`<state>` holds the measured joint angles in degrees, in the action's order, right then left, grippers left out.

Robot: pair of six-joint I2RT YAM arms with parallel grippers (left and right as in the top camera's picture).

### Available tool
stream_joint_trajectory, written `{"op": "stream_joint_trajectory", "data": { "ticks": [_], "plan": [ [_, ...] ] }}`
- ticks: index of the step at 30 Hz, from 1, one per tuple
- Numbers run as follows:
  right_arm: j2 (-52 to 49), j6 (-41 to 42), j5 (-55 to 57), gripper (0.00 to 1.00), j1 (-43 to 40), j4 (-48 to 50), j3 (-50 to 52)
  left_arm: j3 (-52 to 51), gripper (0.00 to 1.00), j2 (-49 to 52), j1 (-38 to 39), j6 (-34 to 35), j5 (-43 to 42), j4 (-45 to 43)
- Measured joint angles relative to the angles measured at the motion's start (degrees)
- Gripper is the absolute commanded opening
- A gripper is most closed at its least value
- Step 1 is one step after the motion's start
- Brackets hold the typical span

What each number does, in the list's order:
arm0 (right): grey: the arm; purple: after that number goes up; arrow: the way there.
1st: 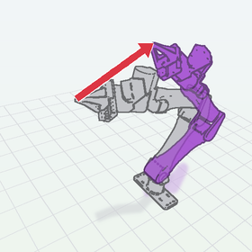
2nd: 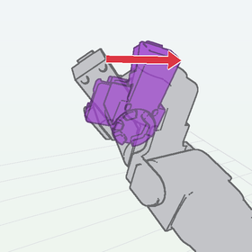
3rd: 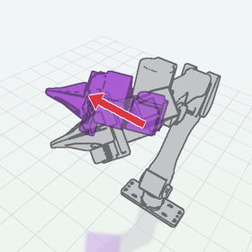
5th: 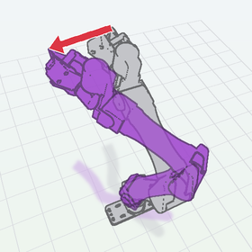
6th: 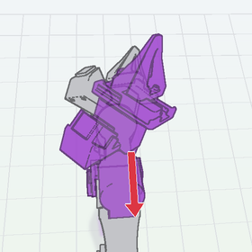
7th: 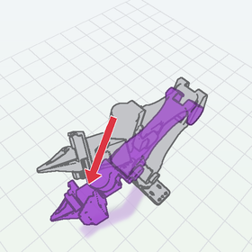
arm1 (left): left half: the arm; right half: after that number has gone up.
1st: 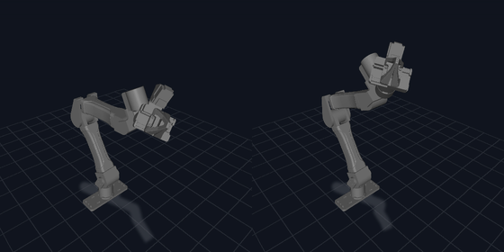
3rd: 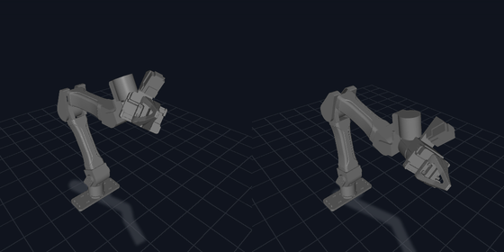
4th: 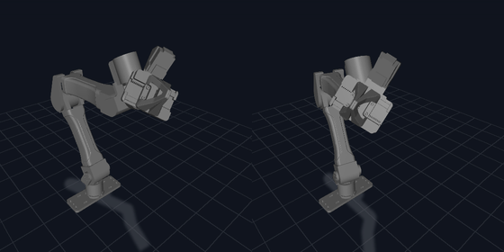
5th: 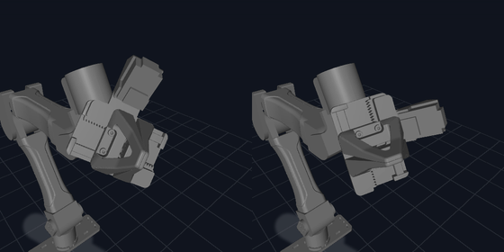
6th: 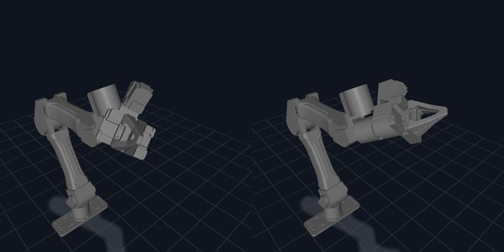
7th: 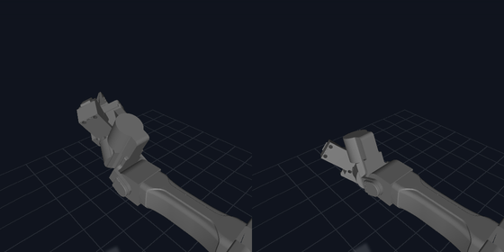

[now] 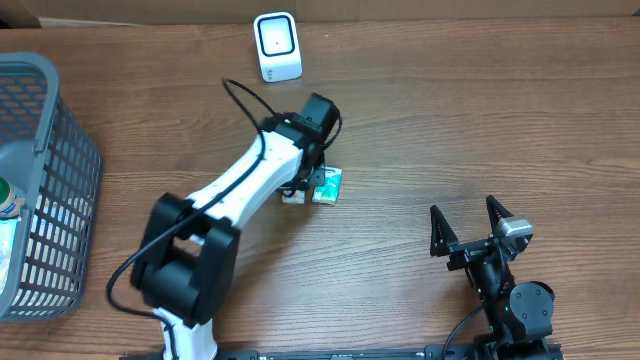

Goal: Scan the item barcode
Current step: 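Carry the orange pack out and place it beside the tissue pack, then open the left gripper and move it back to the basket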

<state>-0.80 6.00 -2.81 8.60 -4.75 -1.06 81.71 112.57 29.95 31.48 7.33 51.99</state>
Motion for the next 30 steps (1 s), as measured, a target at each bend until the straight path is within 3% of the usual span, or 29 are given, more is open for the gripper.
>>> {"op": "stream_joint_trajectory", "data": {
  "ticks": [2,3,12,15,20,25,30],
  "plan": [
    [0.00,0.00,0.02,1.00,0.02,-0.02,0.00,0.00,0.70,0.81,0.07,0.33,-0.52,-0.50],
    [0.00,0.00,0.02,1.00,0.00,0.00,0.00,0.00,0.80,0.98,0.09,0.20,-0.79,-0.81],
    [0.00,0.00,0.00,1.00,0.00,0.02,0.00,1.22,0.90,0.94,0.02,-0.55,0.42,0.85],
    [0.00,-0.02,0.00,1.00,0.00,0.02,0.00,4.26,1.00,0.04,-0.42,-1.22,1.66,3.82],
    [0.00,-0.04,0.02,1.00,0.02,0.02,0.00,13.05,1.00,-5.66,-3.34,-3.21,2.62,9.44],
    [0.00,0.00,0.00,1.00,0.02,0.02,0.00,22.36,1.00,-14.19,-11.15,-3.91,3.41,16.28],
    [0.00,-0.02,0.00,1.00,0.02,0.00,0.00,27.52,1.00,-21.64,-26.18,-4.74,3.98,23.08]
  ]
}}
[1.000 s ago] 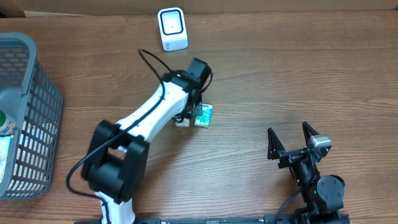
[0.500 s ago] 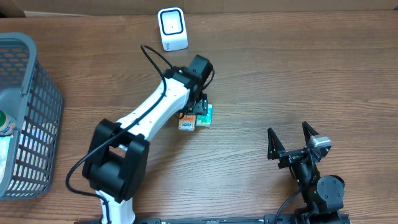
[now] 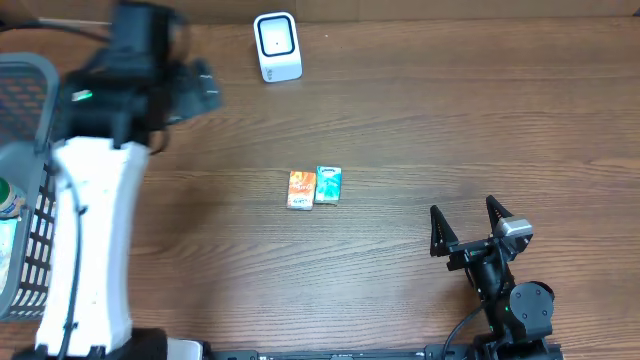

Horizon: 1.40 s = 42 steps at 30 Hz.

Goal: Scan the item barcode

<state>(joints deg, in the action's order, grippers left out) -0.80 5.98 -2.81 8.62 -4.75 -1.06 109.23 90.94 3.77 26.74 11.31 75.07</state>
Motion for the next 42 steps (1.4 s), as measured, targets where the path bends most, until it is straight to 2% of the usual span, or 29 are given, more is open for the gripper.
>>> {"op": "stream_joint_trajectory", "data": {
  "ticks": [5,9,13,17,22,28,31,34,35,39,42],
  "plan": [
    [0.00,0.02,0.02,1.00,0.00,0.00,0.00,0.07,1.00,-2.34,-14.47,-0.76,0.28,3.76],
    [0.00,0.02,0.02,1.00,0.00,0.00,0.00,-1.18,0.95,-2.32,-28.11,-1.42,-1.16,4.44],
    [0.00,0.00,0.02,1.00,0.00,0.04,0.00,-4.72,0.96,-2.29,-39.58,-1.42,-6.19,1.03],
    [0.00,0.02,0.02,1.00,-0.02,0.02,0.00,-8.72,0.97,-2.29,-46.66,-1.42,-9.25,-2.58],
    [0.00,0.02,0.02,1.00,-0.02,-0.02,0.00,-16.74,0.98,-1.97,-49.90,-1.86,-8.76,-9.53],
    [0.02,0.00,0.02,1.00,-0.02,0.02,0.00,-22.80,0.99,1.95,-49.90,-5.33,-1.11,-16.87],
    [0.00,0.02,0.00,1.00,-0.02,-0.02,0.00,-23.47,0.95,7.15,-49.90,-12.11,1.53,-21.22],
    [0.00,0.04,0.00,1.00,0.00,-0.02,0.00,-23.58,0.73,12.11,-49.90,-19.15,2.62,-23.23],
    [0.02,0.00,0.00,1.00,0.00,0.00,0.00,-23.63,0.69,13.05,-49.90,-20.59,2.80,-23.47],
    [0.02,0.00,0.00,1.00,0.00,-0.02,0.00,-23.71,0.67,16.46,-50.23,-26.58,4.70,-23.71],
    [0.00,0.00,0.00,1.00,0.00,0.00,0.00,-23.74,0.70,17.94,-51.23,-28.74,6.75,-24.11]
  ]
}}
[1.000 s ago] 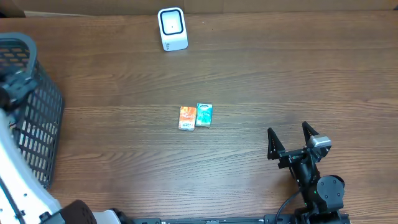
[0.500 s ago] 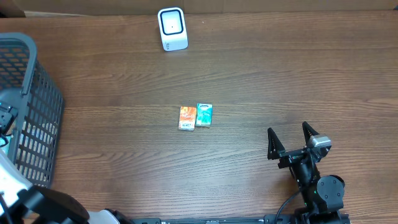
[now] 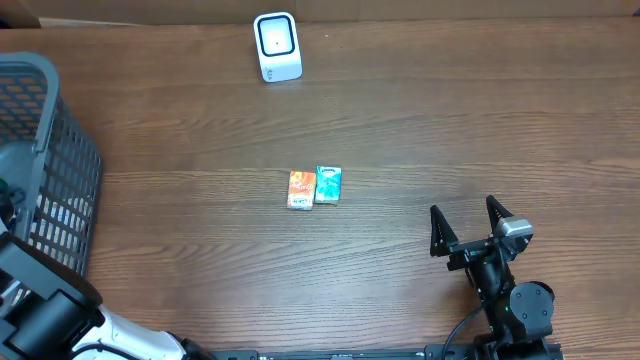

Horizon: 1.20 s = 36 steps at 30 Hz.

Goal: Scan the item barcode

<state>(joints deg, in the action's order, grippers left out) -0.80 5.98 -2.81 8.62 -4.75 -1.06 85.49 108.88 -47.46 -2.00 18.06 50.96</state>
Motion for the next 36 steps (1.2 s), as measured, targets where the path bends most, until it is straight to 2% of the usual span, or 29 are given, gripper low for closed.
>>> {"op": "stream_joint_trajectory", "data": {
  "ticks": [13,21,27,29,32,36],
  "plan": [
    [0.00,0.00,0.00,1.00,-0.02,0.00,0.00,-0.09,0.75,1.03,-6.69,-4.11,2.67,-5.99],
    [0.00,0.02,0.00,1.00,-0.02,0.00,0.00,-0.07,0.92,5.73,-6.78,-6.14,2.47,-10.56],
    [0.00,0.00,0.02,1.00,0.00,0.00,0.00,0.26,0.90,8.35,-6.75,-7.23,2.08,-12.50],
    [0.00,0.02,0.00,1.00,-0.02,0.00,0.00,0.55,0.83,8.70,-6.73,-7.21,1.81,-12.74],
    [0.02,0.00,0.00,1.00,-0.02,0.00,0.00,0.92,0.62,9.31,-6.64,-7.37,0.59,-12.90],
    [0.00,0.00,0.00,1.00,-0.02,-0.04,0.00,1.03,0.24,9.81,-6.38,-7.98,-0.57,-12.81]
  ]
}}
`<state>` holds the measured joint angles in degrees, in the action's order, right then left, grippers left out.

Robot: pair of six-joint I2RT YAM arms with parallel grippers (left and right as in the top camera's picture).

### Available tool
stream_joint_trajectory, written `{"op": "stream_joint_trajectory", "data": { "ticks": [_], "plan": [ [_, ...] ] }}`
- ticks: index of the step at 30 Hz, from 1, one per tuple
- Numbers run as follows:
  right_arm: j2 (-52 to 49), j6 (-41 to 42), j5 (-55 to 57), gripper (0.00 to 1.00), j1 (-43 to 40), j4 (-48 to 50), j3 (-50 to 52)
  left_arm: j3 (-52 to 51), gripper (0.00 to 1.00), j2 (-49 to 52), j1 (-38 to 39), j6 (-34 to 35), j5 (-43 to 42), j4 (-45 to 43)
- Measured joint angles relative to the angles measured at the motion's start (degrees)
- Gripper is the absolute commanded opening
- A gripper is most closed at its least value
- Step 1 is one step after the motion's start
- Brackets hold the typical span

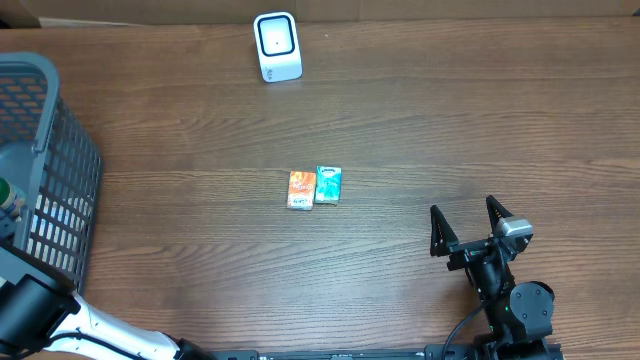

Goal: Scan the item barcode

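Note:
Two small packs lie side by side at mid-table: an orange one (301, 188) and a teal one (328, 185). The white barcode scanner (277, 45) stands at the far edge, well behind them. My right gripper (465, 228) rests near the front right, open and holding nothing. Of my left arm (45, 315) only a dark joint and a white link show at the bottom-left corner. Its gripper is out of view.
A grey mesh basket (70, 150) stands along the left edge with some items inside, partly cut off by the frame. The brown wooden table (480, 120) stretches between the packs, the scanner and the right arm.
My left arm has shifted slightly lower in the bottom-left corner. The two packs, the scanner and the right arm have not moved.
My left gripper was down at the two packs in the middle of the table. Then the arm was high at the far left by the basket, with both packs lying free. Since then it has been at the bottom-left corner, gripper out of view.

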<state>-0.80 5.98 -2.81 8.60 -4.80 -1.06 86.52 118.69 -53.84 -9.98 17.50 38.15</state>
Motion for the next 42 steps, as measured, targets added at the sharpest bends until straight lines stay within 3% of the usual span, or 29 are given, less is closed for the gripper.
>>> {"op": "stream_joint_trajectory", "data": {
  "ticks": [1,5,20,33,38,39,41,42],
  "plan": [
    [0.02,0.00,0.02,1.00,0.02,0.04,0.00,0.00,0.16,0.07,0.09,0.02,-0.17,-0.07],
    [0.02,0.00,0.00,1.00,0.02,0.04,0.00,0.31,0.04,0.09,0.28,-0.81,-0.26,0.46],
    [0.00,0.04,0.02,1.00,0.02,0.07,0.00,0.46,0.04,-1.25,0.17,-0.20,-0.63,4.61],
    [0.02,0.02,0.04,1.00,0.02,0.07,0.00,-1.53,0.04,-17.11,0.17,2.54,-1.90,5.97],
    [0.02,0.00,0.02,1.00,0.00,0.07,0.00,-1.53,0.04,-18.49,0.17,2.82,-1.88,8.61],
    [0.00,0.02,0.00,1.00,0.02,0.02,0.00,-1.53,0.10,-18.45,0.17,2.82,-1.88,9.09],
    [0.00,0.00,0.02,1.00,0.02,0.04,0.00,-1.55,0.45,-18.45,0.17,2.91,-1.88,9.18],
    [0.00,0.02,0.00,1.00,0.00,0.04,0.00,-1.60,0.54,-18.45,0.17,3.04,-1.88,8.98]
  ]
}}
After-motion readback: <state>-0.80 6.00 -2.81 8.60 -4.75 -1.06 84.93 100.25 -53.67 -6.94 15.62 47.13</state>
